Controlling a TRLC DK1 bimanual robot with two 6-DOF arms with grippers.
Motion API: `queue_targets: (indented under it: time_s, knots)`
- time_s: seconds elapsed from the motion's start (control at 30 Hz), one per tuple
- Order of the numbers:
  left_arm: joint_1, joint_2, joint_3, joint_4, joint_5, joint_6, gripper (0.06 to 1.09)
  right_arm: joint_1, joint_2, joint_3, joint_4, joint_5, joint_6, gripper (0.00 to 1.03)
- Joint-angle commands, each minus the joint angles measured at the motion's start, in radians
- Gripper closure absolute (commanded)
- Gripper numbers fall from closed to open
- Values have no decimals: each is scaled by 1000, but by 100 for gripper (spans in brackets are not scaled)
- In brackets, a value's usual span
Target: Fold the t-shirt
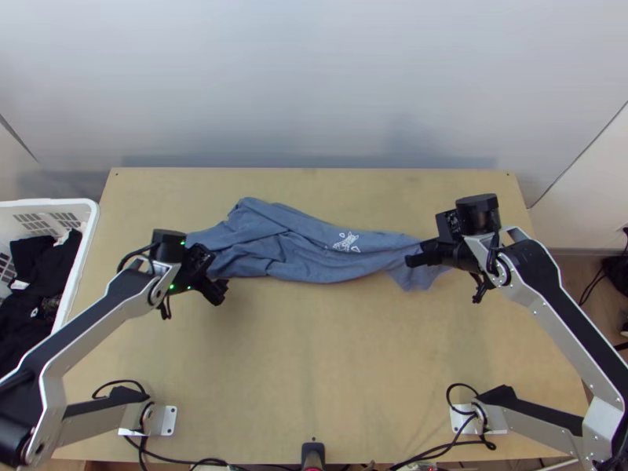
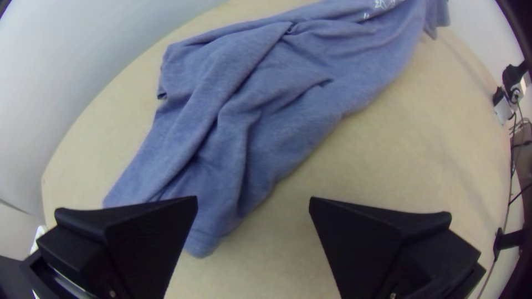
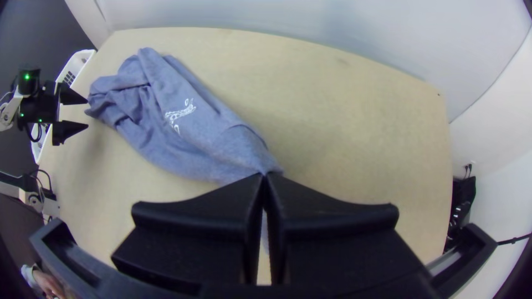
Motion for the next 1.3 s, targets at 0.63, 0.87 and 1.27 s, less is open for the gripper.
queue_targets:
  time_s: [0.63,0.87,1.27]
  knots:
    - [113,468,350,-151,207,186,105,-55,-22,23,-26,0,5,100]
    - [114,232,358,-234,259,67,105,-62,-17,32,-26,0,2,100]
    - [101,-93,771,-581,336,-185,105,-68,-12,80,-8,0,-11,100]
